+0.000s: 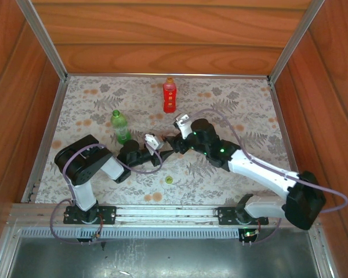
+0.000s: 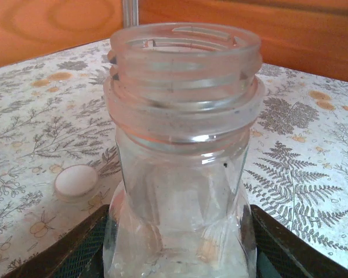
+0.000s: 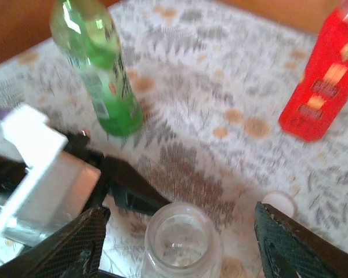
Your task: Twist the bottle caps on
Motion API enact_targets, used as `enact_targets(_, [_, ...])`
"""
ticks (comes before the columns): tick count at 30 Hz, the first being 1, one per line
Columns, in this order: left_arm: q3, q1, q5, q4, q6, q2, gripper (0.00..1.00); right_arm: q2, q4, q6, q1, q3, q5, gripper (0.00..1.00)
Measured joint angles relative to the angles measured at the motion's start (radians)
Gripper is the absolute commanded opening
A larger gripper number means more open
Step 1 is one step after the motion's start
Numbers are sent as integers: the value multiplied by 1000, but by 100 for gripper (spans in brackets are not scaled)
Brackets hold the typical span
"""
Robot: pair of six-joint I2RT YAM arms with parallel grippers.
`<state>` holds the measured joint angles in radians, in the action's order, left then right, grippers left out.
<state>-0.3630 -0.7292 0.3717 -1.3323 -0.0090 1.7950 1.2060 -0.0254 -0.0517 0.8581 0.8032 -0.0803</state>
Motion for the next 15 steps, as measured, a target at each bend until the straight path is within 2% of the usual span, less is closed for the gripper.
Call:
enact_targets(3, [37,9,0,-5,14,-27,56,-49,-41,-22,-9,-27,-32,71])
enact_targets(6, [75,13,-2,-7,20,-59,56,-21,-47,-57,-38,-23,-67,70])
enact_targets(11, [139,16,-25,-10,27,-115,56,151,-11,-127,-124,31,-112,67])
enact_targets(15, [169,24,-36,-11,31,-141,56,307,10,-142,-155,85,-131,67])
